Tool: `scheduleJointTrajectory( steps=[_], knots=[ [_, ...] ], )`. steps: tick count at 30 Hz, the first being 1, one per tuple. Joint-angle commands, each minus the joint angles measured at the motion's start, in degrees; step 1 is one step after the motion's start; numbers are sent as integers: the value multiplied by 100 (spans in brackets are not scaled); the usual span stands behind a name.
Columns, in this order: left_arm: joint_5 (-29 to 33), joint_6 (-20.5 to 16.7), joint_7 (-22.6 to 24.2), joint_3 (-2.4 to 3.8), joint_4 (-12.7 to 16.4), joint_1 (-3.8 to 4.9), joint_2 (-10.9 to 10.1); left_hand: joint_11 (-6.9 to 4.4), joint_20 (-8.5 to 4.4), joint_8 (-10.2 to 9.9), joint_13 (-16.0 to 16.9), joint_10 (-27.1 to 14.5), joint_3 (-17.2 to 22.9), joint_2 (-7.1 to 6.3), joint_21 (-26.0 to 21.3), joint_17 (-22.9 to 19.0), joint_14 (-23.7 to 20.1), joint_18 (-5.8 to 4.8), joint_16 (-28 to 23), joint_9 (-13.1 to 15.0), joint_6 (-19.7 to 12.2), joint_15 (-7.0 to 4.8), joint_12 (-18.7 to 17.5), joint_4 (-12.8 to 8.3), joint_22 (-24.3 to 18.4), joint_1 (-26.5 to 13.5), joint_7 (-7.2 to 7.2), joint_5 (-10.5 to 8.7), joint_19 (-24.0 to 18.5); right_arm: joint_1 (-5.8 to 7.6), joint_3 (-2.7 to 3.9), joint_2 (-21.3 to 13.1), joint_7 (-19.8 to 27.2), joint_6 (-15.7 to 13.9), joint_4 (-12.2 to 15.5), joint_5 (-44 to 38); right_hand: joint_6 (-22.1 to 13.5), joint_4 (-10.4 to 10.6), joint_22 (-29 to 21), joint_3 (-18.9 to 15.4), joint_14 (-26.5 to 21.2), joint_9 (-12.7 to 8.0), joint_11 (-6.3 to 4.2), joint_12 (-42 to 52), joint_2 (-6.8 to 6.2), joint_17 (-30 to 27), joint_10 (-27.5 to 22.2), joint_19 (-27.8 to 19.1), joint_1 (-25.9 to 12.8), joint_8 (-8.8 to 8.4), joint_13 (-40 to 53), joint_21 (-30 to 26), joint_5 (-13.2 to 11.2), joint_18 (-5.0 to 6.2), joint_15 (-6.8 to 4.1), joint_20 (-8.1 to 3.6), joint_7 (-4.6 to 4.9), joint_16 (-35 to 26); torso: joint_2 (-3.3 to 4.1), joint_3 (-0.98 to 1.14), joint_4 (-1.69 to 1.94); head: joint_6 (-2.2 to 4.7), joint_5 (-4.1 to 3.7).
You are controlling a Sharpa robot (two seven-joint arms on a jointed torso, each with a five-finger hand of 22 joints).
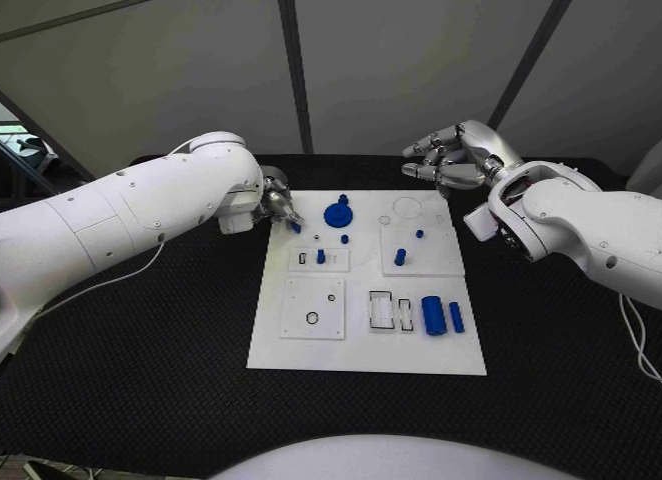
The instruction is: Assemble the parts on the task board
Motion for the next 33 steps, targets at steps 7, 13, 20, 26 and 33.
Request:
scheduleJointTrajectory(
  steps=[7,13,20,26,33],
  knots=[
    [386,-242,130,-3,224,8,-187,-7,-12,144,0,69,1011,-116,-38,1301,518,83,33,81,-62,-2,15,-705,64,-340,-24,-24,-1,10,5,-7,23,40,4,-11,-22,32,-4,14,-23,-6,-14,6,15,15,-22,-3,-57,-21,2,-26,33,101,10,-4,25,-15,-2,0,12,1,12],
    [609,-618,204,-13,640,-2,-454,-26,-29,228,42,138,1328,-217,-7,1350,539,73,81,123,-46,-21,48,-871,115,-488,-39,-20,34,10,5,-13,22,43,-1,-11,-22,32,-4,14,-23,-6,-14,6,15,15,-22,-3,-57,-21,2,-26,33,101,10,-4,25,-15,-3,-1,15,-11,28],
    [717,-1069,283,-85,1295,-41,-850,-54,-50,315,81,226,1591,-354,33,1375,550,61,107,161,0,-44,79,-1011,175,-637,-64,77,77,10,5,-22,21,41,-8,-11,-22,32,-4,14,-23,-6,-14,6,15,15,-22,-3,-57,-21,2,-26,33,101,10,-4,25,-15,-6,1,12,-31,74],
    [641,-1248,313,-196,1706,-89,-1055,-70,-62,353,126,289,1667,-432,56,1378,551,54,110,176,29,-58,116,-1080,208,-677,-81,134,100,10,5,-23,22,42,-16,-11,-22,32,-4,14,-23,-6,-14,6,15,15,-22,-3,-57,-21,2,-26,33,101,10,-4,25,-15,-9,0,23,-42,86],
    [408,-1190,253,-288,1952,-174,-1141,-84,-71,379,156,340,1711,-489,70,1380,552,49,112,186,55,-68,139,-1130,228,-690,-94,166,114,10,5,-26,24,45,-20,-11,-22,32,-4,14,-23,-6,-14,6,15,15,-22,-3,-57,-21,2,-26,33,101,10,-4,25,-15,-5,0,8,-51,111]
  ],
)
